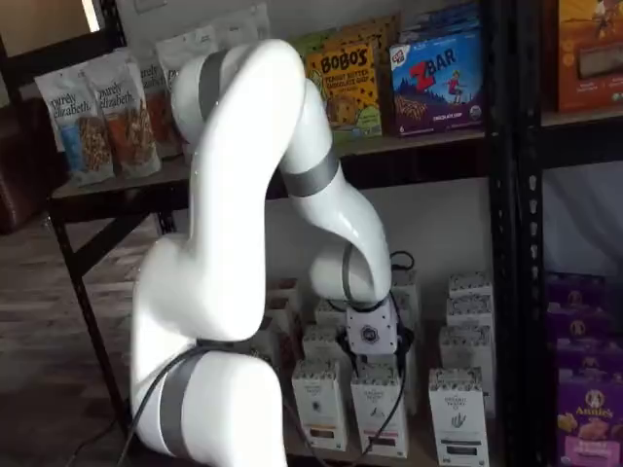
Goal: Pick up the white box with a green strip in the middle, on the bottom shelf, the sixth box from the left
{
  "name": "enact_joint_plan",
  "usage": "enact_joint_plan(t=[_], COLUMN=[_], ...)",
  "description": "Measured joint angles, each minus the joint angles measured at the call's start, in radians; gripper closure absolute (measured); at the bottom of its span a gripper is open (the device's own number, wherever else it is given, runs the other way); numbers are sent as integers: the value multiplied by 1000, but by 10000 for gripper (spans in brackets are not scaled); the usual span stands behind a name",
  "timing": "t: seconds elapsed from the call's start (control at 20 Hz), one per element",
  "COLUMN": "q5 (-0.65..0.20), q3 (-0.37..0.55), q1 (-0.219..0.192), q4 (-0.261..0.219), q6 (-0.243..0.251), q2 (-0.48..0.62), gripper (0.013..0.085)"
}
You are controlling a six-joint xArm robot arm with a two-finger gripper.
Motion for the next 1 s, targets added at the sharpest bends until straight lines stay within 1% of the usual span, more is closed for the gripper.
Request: enact_joint_plan(t=[0.05, 0.15, 0.2, 0.35, 0.5, 0.65, 0.75, 0.85, 1.0], q5=[-1, 3, 8, 34, 51, 54, 60, 71, 87], q3=[-14, -53, -72, -137, -204, -264, -302, -340, -383], q1=[-6, -21, -26, -41, -65, -89, -104, -120, -135], q4=[-29, -100, -113, -110, -130, -98, -52, -51, -35], q6=[22, 77, 84, 65, 61, 6, -53, -70, -100], q2=[14, 50, 66, 119, 172, 220, 248, 273, 298], gripper=[130, 130, 130, 130, 130, 130, 130, 130, 130])
